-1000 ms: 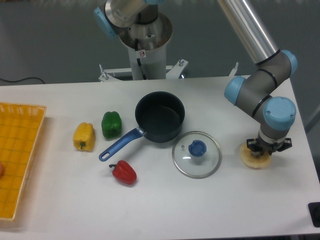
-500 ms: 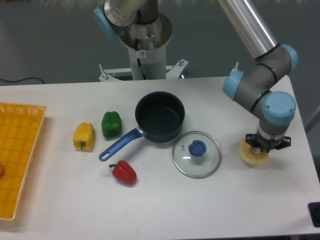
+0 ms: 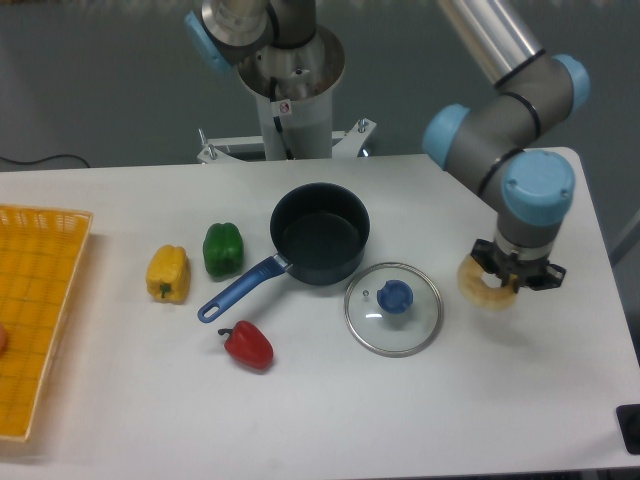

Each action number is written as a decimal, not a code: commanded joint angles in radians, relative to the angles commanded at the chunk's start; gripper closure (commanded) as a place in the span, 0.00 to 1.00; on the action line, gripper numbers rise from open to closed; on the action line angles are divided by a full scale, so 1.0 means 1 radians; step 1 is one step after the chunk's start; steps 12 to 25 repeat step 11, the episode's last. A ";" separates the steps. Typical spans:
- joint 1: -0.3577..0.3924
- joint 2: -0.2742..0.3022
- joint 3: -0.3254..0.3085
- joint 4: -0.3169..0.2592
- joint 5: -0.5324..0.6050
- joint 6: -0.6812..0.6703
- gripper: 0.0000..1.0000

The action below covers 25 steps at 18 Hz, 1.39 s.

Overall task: Pick up the donuts
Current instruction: 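Lift the grasped donut up off the table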

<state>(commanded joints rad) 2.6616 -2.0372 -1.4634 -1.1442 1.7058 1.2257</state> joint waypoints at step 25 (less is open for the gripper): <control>-0.037 0.014 -0.017 0.000 -0.025 -0.009 0.73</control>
